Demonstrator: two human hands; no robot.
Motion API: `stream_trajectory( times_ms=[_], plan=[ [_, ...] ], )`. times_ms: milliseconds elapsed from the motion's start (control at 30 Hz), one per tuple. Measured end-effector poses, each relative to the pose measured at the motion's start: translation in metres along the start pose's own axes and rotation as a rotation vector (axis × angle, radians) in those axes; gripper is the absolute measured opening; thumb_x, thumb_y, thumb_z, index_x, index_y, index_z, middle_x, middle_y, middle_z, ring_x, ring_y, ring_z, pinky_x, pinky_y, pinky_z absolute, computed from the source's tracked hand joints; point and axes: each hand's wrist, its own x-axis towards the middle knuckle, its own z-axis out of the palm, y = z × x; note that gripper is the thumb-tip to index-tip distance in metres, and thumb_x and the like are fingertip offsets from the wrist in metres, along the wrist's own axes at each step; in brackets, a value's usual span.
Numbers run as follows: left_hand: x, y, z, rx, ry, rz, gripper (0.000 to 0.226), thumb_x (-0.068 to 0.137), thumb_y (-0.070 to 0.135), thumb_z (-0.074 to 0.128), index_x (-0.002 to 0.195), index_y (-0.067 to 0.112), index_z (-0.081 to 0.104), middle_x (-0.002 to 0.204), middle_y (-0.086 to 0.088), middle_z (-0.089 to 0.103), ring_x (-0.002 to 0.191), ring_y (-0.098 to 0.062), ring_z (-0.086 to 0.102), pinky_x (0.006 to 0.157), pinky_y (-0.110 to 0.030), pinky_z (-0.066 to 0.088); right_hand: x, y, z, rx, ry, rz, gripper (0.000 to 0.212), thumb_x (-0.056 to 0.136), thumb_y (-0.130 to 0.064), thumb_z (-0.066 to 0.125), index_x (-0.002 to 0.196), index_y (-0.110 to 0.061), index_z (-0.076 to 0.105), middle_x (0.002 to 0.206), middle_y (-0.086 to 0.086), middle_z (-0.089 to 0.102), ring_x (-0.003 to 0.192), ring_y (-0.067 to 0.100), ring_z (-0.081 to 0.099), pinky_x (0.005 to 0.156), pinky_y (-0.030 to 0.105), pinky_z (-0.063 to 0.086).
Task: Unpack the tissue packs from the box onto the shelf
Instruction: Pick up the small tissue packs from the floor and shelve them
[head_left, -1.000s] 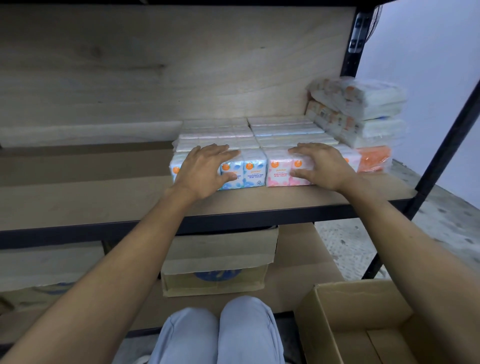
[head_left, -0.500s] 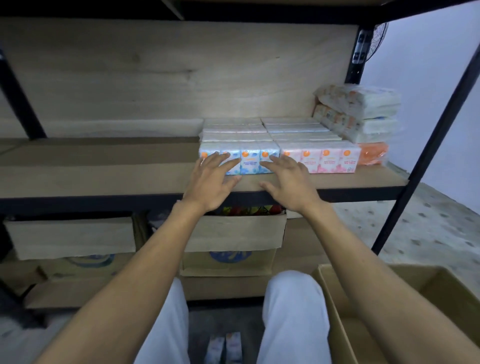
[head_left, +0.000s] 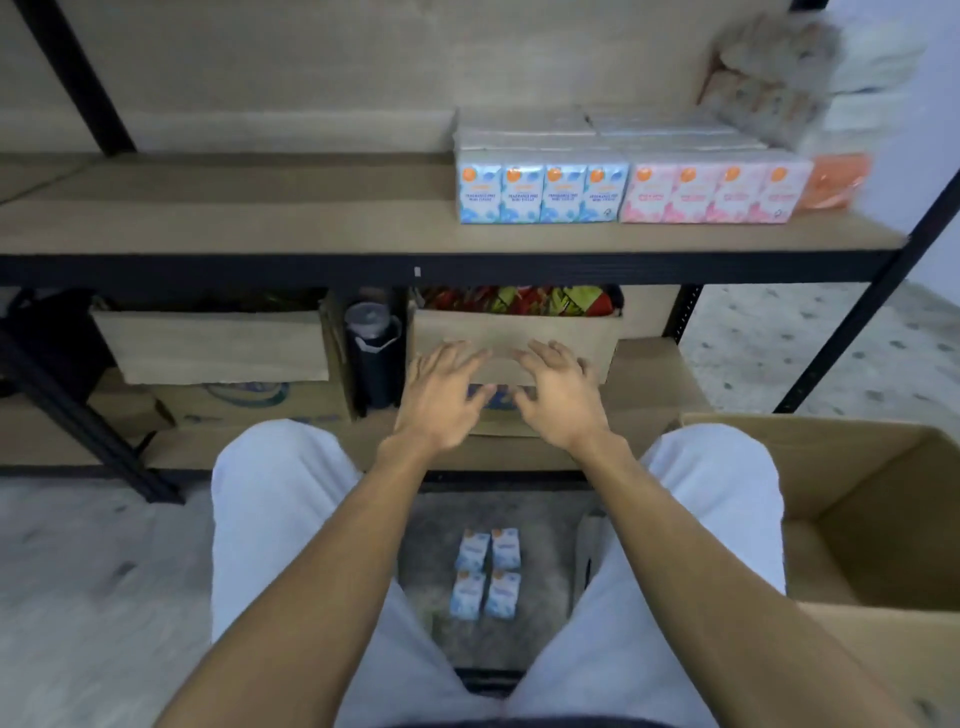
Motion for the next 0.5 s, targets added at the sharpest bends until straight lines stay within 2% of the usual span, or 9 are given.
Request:
stream_trajectory(
  times_ms=[100,233,367,500],
  plan=[
    [-0.02,-0.017,0.042,-0.032,-0.108,-0.068,0.052,0.096,0.047,0.042,0.146,0.031,0.035,0.155,0.0,0.03,0.143,-0.02,0.022,0.117,-0.041,0.012,-0.017,0.011,0.037,0.054,-0.092,0.086,0.049,0.09,-0.035,0.054,0.137,-0.026,0.045,0.149,0.002,0.038,0.14,0.023,0.027,0.111,0.047,0.026],
    [-0.042,-0.04,0.099,-0.058,-0.251,-0.157,0.053,0.097,0.046,0.042,0.146,0.029,0.033,0.156,-0.002,0.028,0.144,-0.023,0.022,0.116,-0.04,0.018,-0.038,0.025,0.088,0.065,-0.208,0.216,0.046,0.089,-0.034,0.054,0.133,-0.021,0.048,0.146,0.004,0.042,0.135,0.025,0.035,0.107,0.042,0.031],
    [-0.062,-0.055,0.148,-0.103,-0.386,-0.234,0.054,0.096,0.041,0.046,0.147,0.029,0.031,0.156,-0.003,0.028,0.141,-0.025,0.027,0.114,-0.039,0.025,-0.057,0.031,0.142,0.195,-0.306,0.339,0.044,0.089,-0.033,0.055,0.131,-0.022,0.051,0.138,0.004,0.05,0.128,0.027,0.045,0.1,0.043,0.043],
    [-0.079,-0.064,0.184,-0.266,-0.438,-0.264,0.05,0.095,0.036,0.051,0.141,0.018,0.044,0.147,-0.009,0.042,0.135,-0.029,0.038,0.108,-0.038,0.035,-0.081,0.034,0.188,0.276,-0.4,0.402,0.036,0.087,-0.031,0.054,0.121,-0.019,0.06,0.12,0.008,0.061,0.106,0.03,0.06,0.084,0.04,0.053]
  ],
)
